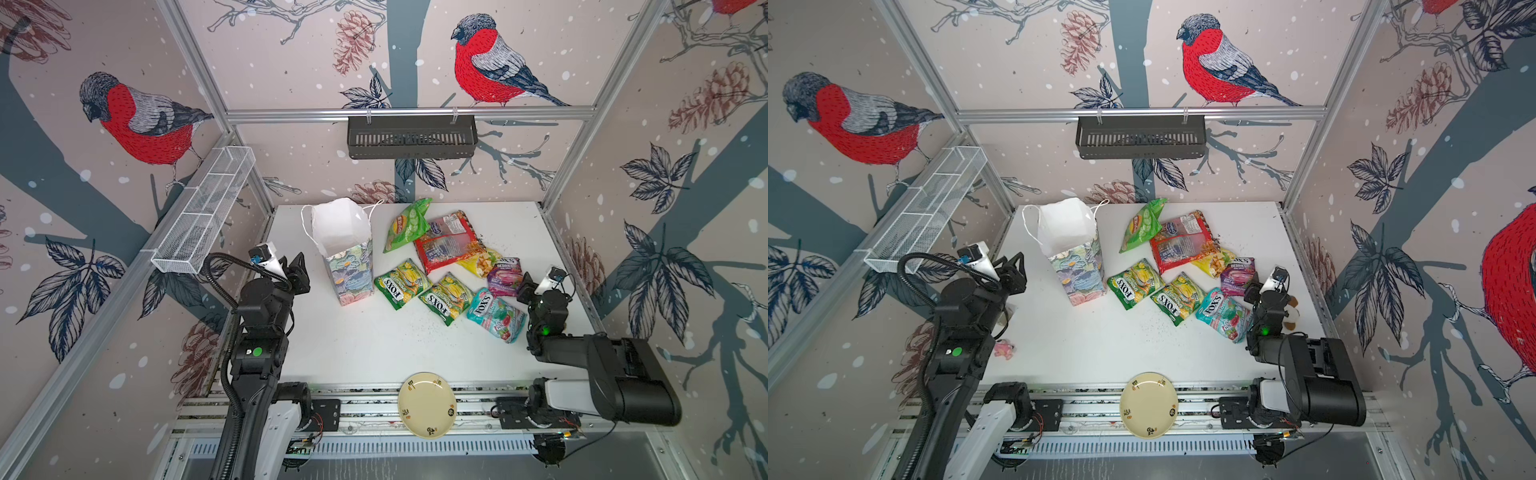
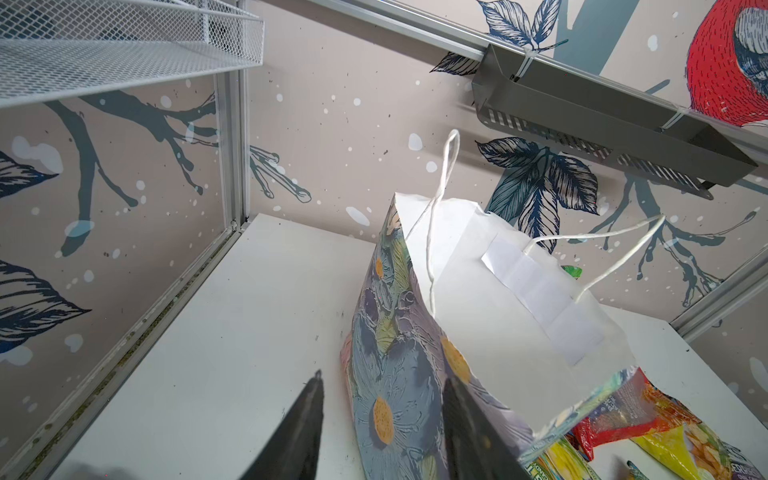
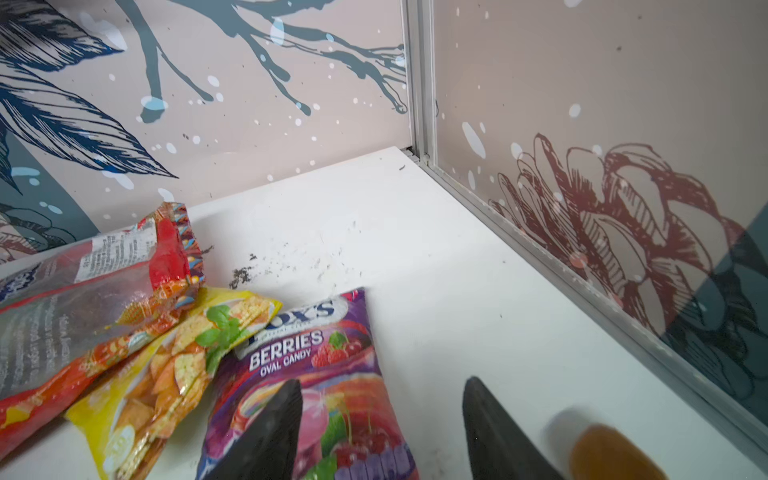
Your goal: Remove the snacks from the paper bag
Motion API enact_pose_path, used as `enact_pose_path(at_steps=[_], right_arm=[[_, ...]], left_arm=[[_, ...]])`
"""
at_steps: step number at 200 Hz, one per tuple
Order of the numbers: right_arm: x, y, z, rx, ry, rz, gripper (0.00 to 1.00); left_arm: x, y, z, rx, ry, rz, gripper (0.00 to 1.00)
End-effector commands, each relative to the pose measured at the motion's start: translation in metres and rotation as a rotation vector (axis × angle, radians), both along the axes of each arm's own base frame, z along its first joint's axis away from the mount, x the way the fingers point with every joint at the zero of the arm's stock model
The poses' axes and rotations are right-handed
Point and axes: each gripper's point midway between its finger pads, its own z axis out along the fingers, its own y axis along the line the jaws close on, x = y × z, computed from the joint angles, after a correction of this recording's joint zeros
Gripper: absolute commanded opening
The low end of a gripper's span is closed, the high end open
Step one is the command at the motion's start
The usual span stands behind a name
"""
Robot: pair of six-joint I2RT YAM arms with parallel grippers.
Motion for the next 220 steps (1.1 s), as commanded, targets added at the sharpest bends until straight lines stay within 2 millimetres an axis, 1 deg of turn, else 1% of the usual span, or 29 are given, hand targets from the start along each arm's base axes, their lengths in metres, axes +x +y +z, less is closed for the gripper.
enact_pose_path(at_steps=[1, 15, 23, 28, 29, 32, 34, 47, 57, 63, 66, 69, 70, 71, 72, 74, 76, 97, 98, 108, 117, 138, 152, 168, 184, 193, 205, 212, 220], right_arm=[[0.014, 0.013, 0.021, -0.048, -0.082, 0.089, 0.63], [0.019, 0.023, 0.016, -0.071, -0.054, 0.134, 0.63], [0.021, 0.027, 0.007, -0.079, -0.023, 0.149, 0.63], [0.020, 0.029, 0.008, -0.086, -0.056, 0.156, 0.62], [0.019, 0.030, 0.006, -0.091, -0.052, 0.158, 0.62], [0.017, 0.031, 0.013, -0.100, -0.097, 0.160, 0.62], [0.016, 0.032, 0.014, -0.103, -0.106, 0.161, 0.62], [0.019, 0.027, 0.003, -0.089, -0.023, 0.129, 0.63], [0.019, 0.027, 0.007, -0.098, -0.049, 0.121, 0.64], [0.017, 0.028, 0.011, -0.108, -0.081, 0.117, 0.69], [0.015, 0.028, 0.011, -0.109, -0.087, 0.110, 0.73], [0.015, 0.027, 0.010, -0.110, -0.081, 0.103, 0.84], [0.015, 0.026, 0.009, -0.110, -0.077, 0.100, 0.86], [0.016, 0.026, 0.009, -0.109, -0.072, 0.098, 0.93], [0.016, 0.026, 0.009, -0.109, -0.069, 0.095, 0.97], [0.016, 0.025, 0.007, -0.108, -0.060, 0.093, 0.99], [0.016, 0.025, 0.007, -0.108, -0.056, 0.093, 1.00], [0.017, 0.025, 0.008, -0.114, -0.060, 0.087, 1.00], [0.017, 0.026, 0.008, -0.114, -0.062, 0.087, 1.00], [0.017, 0.026, 0.009, -0.114, -0.067, 0.086, 1.00], [0.018, 0.026, 0.008, -0.114, -0.058, 0.087, 1.00], [0.018, 0.026, 0.008, -0.118, -0.061, 0.085, 1.00], [0.018, 0.026, 0.008, -0.120, -0.059, 0.086, 1.00], [0.018, 0.027, 0.008, -0.121, -0.057, 0.086, 1.00], [0.018, 0.027, 0.008, -0.125, -0.055, 0.085, 1.00], [0.018, 0.027, 0.008, -0.125, -0.056, 0.083, 1.00], [0.018, 0.027, 0.008, -0.126, -0.058, 0.082, 1.00], [0.018, 0.027, 0.008, -0.128, -0.056, 0.083, 1.00], [0.018, 0.027, 0.008, -0.128, -0.056, 0.082, 1.00]], left_arm=[[0.002, 0.006, 0.012, -0.003, -0.072, 0.032, 0.48], [0.004, 0.008, 0.007, 0.011, -0.081, 0.043, 0.47], [0.006, 0.008, 0.002, 0.028, -0.085, 0.040, 0.48], [0.007, 0.009, -0.002, 0.034, -0.079, 0.046, 0.48], [0.007, 0.009, -0.003, 0.035, -0.079, 0.048, 0.48], [0.008, 0.010, -0.006, 0.037, -0.077, 0.055, 0.47], [0.008, 0.011, -0.007, 0.038, -0.077, 0.059, 0.47], [0.011, 0.016, -0.020, 0.048, -0.069, 0.089, 0.47], [0.013, 0.020, -0.032, 0.052, -0.076, 0.112, 0.48], [0.015, 0.022, -0.039, 0.064, -0.086, 0.122, 0.48], [0.016, 0.023, -0.044, 0.067, -0.088, 0.127, 0.48], [0.017, 0.024, -0.048, 0.071, -0.095, 0.131, 0.48], [0.017, 0.024, -0.050, 0.073, -0.098, 0.133, 0.48], [0.018, 0.024, -0.051, 0.075, -0.101, 0.133, 0.48], [0.018, 0.025, -0.052, 0.077, -0.104, 0.135, 0.48], [0.019, 0.025, -0.057, 0.082, -0.102, 0.134, 0.48], [0.019, 0.025, -0.058, 0.087, -0.113, 0.135, 0.48], [0.022, 0.032, -0.087, 0.153, -0.167, 0.180, 0.50], [0.022, 0.033, -0.092, 0.157, -0.159, 0.182, 0.50], [0.025, 0.037, -0.103, 0.176, -0.166, 0.204, 0.50], [0.032, 0.037, -0.114, 0.190, -0.141, 0.202, 0.49], [0.051, 0.028, -0.133, 0.189, -0.103, 0.142, 0.48], [0.064, 0.023, -0.145, 0.222, -0.067, 0.109, 0.46], [0.079, 0.022, -0.150, 0.252, -0.052, 0.099, 0.47], [0.093, 0.012, -0.173, 0.265, 0.018, 0.034, 0.45], [0.089, 0.010, -0.171, 0.281, -0.029, 0.037, 0.46], [0.084, 0.018, -0.172, 0.267, -0.013, 0.082, 0.47], [0.085, 0.023, -0.172, 0.256, -0.010, 0.112, 0.48], [0.086, 0.021, -0.170, 0.264, -0.024, 0.107, 0.48]])
